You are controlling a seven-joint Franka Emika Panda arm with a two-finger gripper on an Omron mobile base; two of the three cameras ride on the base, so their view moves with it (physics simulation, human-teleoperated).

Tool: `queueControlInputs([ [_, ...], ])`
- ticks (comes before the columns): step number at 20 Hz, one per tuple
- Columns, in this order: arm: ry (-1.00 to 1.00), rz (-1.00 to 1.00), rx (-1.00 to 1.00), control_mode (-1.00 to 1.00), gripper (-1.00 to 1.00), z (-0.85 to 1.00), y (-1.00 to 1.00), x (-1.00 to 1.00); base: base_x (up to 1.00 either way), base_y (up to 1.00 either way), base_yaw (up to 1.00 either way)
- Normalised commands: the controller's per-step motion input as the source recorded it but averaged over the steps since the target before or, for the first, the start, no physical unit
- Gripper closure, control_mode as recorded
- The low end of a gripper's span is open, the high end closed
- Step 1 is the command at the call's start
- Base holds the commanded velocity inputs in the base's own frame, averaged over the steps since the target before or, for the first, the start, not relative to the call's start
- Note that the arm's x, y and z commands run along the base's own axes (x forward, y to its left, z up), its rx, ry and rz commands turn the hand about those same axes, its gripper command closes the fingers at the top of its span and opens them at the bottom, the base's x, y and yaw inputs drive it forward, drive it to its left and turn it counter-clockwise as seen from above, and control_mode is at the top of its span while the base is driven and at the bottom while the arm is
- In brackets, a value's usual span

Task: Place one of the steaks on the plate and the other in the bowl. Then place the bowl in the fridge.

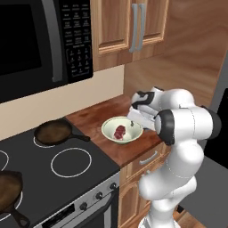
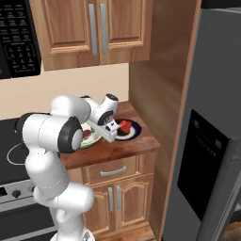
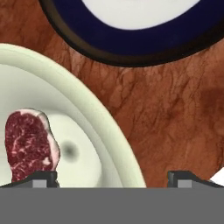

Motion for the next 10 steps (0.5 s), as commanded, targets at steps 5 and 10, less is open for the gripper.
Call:
queueControlInputs([
  [5,0.0,0.0,0.02,-1.0,-1.0,-0.07,0.04,0.0,0.0,0.0,0.0],
  [10,0.0,0.0,0.03,-1.0,-1.0,-0.13,0.0,0.0,0.0,0.0,0.0],
])
